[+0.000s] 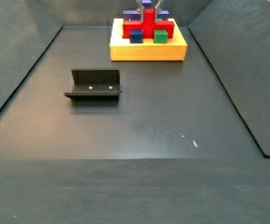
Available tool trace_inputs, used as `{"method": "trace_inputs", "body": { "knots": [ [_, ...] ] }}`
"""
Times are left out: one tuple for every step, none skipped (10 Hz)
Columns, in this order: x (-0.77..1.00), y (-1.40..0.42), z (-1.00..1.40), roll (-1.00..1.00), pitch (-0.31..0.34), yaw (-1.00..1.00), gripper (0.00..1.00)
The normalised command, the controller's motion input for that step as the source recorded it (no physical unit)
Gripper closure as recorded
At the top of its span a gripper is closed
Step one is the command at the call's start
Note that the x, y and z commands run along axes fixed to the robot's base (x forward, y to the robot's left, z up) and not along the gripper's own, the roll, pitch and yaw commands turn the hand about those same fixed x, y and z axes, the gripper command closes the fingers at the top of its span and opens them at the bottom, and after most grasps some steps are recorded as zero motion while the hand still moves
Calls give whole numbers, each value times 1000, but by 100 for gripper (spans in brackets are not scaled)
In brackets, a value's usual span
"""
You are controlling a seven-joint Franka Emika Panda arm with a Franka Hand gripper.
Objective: Pick up the red object. Move up. Place the red object on the fixture. Regrasp the red object. Move to above the board. Insert the red object.
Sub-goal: Insert the red object.
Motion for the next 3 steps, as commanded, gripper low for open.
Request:
{"method": "trace_inputs", "body": {
  "knots": [
    [40, 0, -654, 0, 0, -94, 100],
    [17, 0, -397, 0, 0, -97, 100],
    [0, 0, 0, 0, 0, 0, 100]
  ]
}}
